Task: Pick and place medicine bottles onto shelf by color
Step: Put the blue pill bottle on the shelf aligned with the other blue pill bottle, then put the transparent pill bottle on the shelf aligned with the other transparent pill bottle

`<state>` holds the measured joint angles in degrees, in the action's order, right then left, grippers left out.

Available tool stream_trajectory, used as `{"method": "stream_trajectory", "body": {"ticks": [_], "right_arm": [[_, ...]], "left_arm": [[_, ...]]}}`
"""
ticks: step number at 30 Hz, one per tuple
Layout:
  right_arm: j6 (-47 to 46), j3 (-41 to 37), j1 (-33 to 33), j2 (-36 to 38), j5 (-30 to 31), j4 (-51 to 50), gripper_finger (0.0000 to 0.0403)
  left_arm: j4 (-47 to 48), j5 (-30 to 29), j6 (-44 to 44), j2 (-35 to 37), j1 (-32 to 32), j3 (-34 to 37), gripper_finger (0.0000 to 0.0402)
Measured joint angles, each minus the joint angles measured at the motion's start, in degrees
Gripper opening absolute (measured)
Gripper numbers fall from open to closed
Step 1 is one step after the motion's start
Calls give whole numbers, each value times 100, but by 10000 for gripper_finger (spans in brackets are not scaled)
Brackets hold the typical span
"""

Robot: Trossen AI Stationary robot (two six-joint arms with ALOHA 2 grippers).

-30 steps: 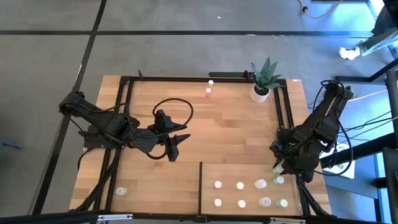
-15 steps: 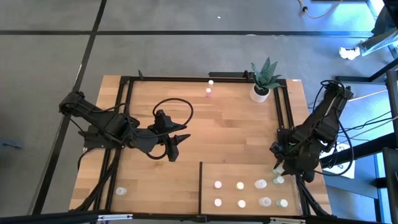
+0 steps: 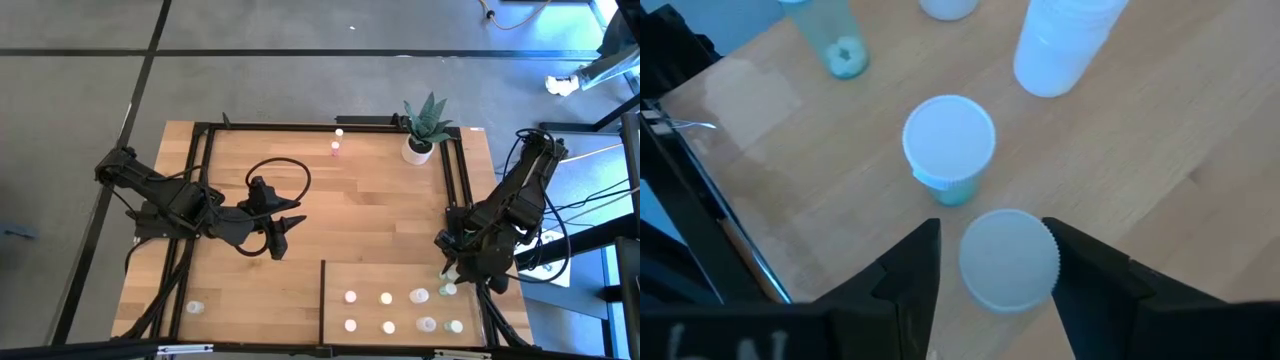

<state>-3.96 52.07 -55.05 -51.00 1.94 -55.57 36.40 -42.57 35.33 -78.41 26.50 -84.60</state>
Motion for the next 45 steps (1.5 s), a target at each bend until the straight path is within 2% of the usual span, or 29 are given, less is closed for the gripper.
{"method": "stream_trajectory", "body": {"ticks": [6, 15, 32, 37, 45], "right_arm": [[-13, 0, 2, 4, 356, 0, 174], [-25, 14, 2, 20, 358, -5, 174], [-37, 668, 2, 110, 487, -102, 174], [-314, 975, 2, 230, 1051, -107, 174], [-477, 1441, 7, 273, 2478, 144, 175]], "left_arm": [[0, 0, 0, 0, -1, 0, 160], [0, 2, 0, 0, 0, 0, 160], [55, 2, -5, 0, 0, 0, 160], [52, 2, -276, 0, 0, 0, 160], [100, 6, -291, 0, 21, -1, 160]]}}
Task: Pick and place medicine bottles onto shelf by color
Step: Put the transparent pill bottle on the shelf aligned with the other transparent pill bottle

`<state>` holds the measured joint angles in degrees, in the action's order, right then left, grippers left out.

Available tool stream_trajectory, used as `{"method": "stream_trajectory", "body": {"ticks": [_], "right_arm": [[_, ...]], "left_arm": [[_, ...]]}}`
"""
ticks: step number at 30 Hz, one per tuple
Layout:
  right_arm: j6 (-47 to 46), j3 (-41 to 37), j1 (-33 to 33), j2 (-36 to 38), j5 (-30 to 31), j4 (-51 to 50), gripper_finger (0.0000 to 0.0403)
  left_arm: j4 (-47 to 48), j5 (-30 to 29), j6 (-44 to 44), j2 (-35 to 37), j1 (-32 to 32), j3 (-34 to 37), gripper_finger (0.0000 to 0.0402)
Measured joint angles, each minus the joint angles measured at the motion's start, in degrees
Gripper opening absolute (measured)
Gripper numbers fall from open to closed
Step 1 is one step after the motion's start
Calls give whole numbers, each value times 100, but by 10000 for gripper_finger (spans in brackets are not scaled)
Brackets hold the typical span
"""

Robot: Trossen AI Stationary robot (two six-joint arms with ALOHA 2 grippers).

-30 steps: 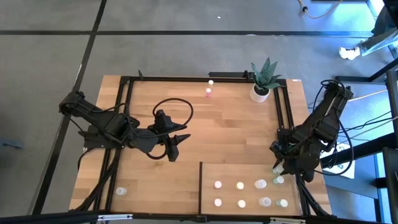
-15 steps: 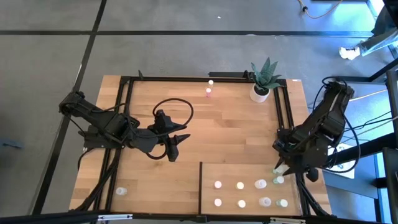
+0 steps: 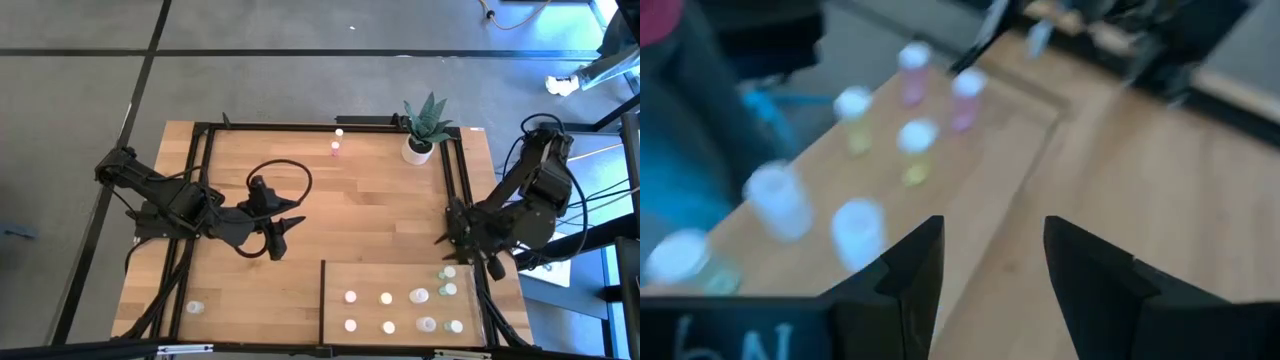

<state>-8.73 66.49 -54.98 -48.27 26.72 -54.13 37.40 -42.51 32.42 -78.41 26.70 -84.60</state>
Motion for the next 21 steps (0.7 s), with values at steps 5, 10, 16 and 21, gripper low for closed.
{"method": "stream_trajectory", "body": {"ticks": [5, 10, 16, 21], "right_arm": [[8, 165, 2, 2, 924, 474, 175], [1, 185, 4, 0, 1277, 874, 174], [43, 185, 96, -4, 1275, 1296, 174], [430, 183, 254, -9, 1276, 1721, 174]], "left_arm": [[406, 518, 153, 0, -1, -4, 160], [1276, 1215, 1050, 0, 2, -4, 160], [2404, 1875, 2358, 0, 2, -4, 160], [3245, 2427, 3413, 0, 108, -4, 160]]}}
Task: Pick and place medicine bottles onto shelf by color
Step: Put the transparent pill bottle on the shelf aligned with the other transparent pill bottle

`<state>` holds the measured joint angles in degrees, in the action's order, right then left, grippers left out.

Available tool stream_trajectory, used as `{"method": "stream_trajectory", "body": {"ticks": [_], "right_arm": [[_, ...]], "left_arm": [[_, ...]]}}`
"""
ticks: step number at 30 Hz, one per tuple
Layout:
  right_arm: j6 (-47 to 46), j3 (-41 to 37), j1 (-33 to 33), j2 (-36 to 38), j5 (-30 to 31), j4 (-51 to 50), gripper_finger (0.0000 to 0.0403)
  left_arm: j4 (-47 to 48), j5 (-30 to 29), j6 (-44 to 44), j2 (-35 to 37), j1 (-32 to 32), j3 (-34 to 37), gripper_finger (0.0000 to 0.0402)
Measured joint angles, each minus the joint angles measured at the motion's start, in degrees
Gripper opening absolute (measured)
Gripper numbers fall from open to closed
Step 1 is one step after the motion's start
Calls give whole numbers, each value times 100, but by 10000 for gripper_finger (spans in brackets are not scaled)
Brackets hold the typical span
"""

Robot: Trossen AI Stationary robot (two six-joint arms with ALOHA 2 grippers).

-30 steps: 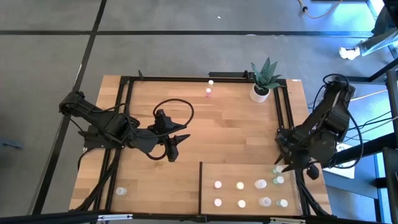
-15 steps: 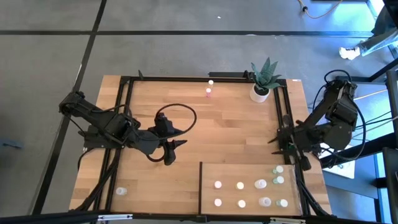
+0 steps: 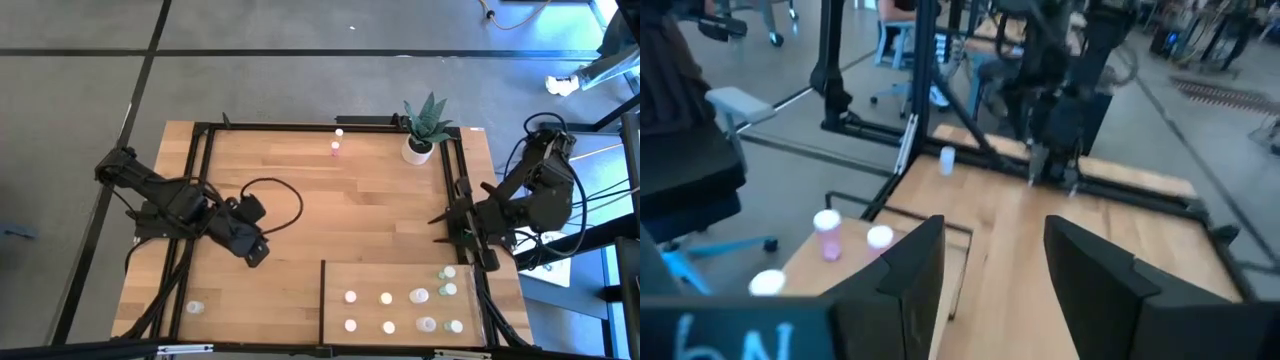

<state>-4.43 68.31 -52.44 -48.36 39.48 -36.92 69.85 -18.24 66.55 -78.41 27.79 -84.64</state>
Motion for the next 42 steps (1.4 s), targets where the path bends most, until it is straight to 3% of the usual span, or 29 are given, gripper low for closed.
{"method": "stream_trajectory", "body": {"ticks": [7, 17, 20, 26, 33, 42], "right_arm": [[161, -2, 255, -70, 12, 218, 174], [50, -4, 972, -405, 640, 779, 174], [38, -4, 1152, -511, 557, 781, 174], [-109, -7, 1490, -731, 350, 895, 174], [-159, -7, 2051, -972, -940, 893, 174], [-437, -7, 2875, -1303, -2478, 886, 174]], "left_arm": [[106, -25, 188, 0, 323, 0, 160], [-23, -35, 240, 0, 829, 0, 160], [17, 67, 1013, 0, 1036, 63, 160], [107, 1218, 2998, -2, 1385, 406, 160], [109, 2107, 4226, -2, 1884, 1019, 160], [89, 2429, 5501, -2, 2448, 1407, 160]]}}
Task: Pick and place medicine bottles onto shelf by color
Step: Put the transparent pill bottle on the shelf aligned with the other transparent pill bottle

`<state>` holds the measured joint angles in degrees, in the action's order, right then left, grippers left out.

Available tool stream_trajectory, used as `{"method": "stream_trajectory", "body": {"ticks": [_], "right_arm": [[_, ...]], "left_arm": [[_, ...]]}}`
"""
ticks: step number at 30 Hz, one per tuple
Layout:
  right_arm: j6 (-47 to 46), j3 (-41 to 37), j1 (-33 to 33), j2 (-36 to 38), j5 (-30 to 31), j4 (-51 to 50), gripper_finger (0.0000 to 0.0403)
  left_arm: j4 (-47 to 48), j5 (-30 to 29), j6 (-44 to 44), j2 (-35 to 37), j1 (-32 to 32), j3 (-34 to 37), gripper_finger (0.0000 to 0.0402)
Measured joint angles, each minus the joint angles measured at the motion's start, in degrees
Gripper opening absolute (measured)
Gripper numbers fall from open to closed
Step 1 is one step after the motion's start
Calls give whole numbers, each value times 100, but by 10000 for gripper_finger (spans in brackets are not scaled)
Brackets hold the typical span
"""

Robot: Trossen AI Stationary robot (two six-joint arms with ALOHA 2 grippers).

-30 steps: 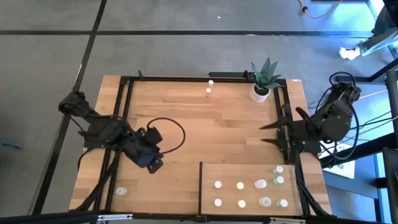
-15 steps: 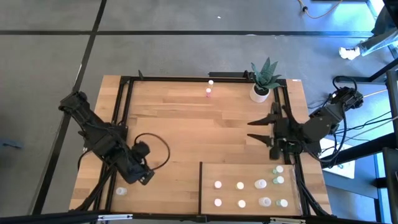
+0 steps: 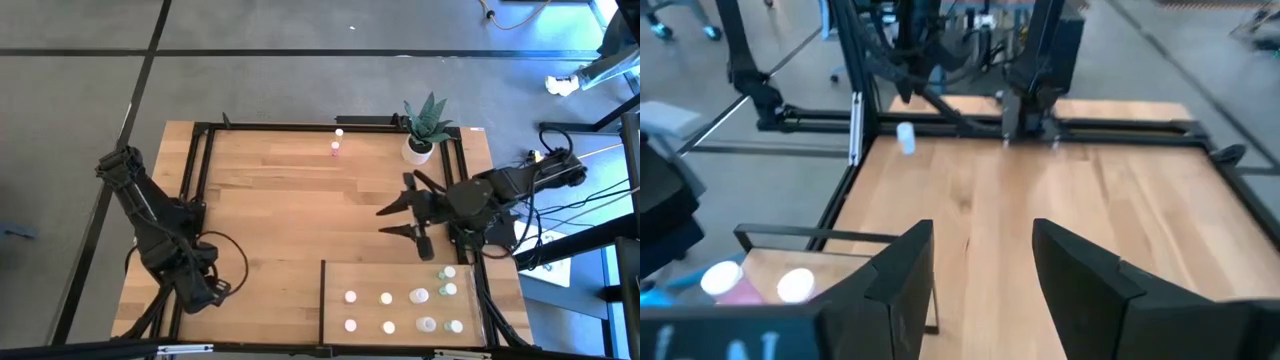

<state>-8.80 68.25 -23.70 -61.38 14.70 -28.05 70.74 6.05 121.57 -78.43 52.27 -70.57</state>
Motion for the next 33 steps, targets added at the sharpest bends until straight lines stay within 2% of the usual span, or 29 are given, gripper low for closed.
{"method": "stream_trajectory", "body": {"ticks": [9, 28, 33], "right_arm": [[7, 0, 579, -412, -1029, -20, 174], [26, -2, 780, -1007, -835, -42, 174], [26, -2, 780, -1073, -833, -42, 174]], "left_arm": [[-153, -88, 105, 0, 424, 182, 160], [-147, -114, 87, 0, 921, 184, 160], [-169, -433, 85, 0, 1045, 184, 160]]}}
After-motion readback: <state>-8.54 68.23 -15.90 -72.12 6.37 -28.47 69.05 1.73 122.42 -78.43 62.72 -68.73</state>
